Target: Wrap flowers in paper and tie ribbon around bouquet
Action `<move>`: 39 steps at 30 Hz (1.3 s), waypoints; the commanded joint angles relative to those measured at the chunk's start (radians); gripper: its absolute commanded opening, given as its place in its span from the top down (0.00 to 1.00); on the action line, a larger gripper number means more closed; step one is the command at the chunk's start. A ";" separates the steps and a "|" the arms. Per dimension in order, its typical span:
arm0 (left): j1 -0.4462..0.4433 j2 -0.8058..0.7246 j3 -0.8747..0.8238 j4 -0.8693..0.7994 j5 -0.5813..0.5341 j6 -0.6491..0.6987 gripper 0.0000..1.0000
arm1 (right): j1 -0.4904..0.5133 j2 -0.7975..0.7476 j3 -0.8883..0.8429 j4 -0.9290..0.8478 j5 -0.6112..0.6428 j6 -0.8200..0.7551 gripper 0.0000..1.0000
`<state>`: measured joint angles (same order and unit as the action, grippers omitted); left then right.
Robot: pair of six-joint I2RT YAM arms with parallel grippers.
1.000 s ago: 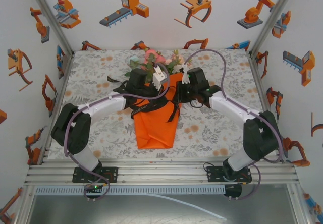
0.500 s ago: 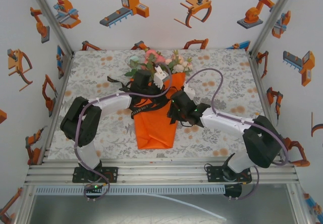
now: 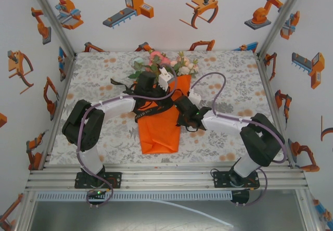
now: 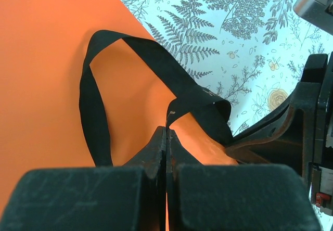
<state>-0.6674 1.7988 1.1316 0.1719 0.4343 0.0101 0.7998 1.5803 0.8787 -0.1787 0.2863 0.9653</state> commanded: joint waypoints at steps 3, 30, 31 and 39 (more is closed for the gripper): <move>-0.005 0.014 0.034 0.012 -0.002 -0.009 1.00 | 0.000 -0.056 -0.009 -0.015 0.038 -0.022 0.80; 0.021 -0.160 -0.009 -0.023 -0.427 -0.242 0.55 | -0.080 -0.656 -0.228 -0.101 0.127 -0.088 1.00; 0.031 -0.205 -0.030 -0.073 -0.520 -0.296 0.55 | -0.093 -0.660 -0.229 -0.090 0.125 -0.094 1.00; 0.348 -0.344 -0.187 -0.409 -0.675 -0.874 0.61 | -0.116 -0.573 -0.176 -0.040 0.098 -0.132 1.00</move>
<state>-0.3946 1.4288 1.0046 -0.0650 -0.1982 -0.6167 0.6899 0.9779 0.6685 -0.2447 0.3721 0.8436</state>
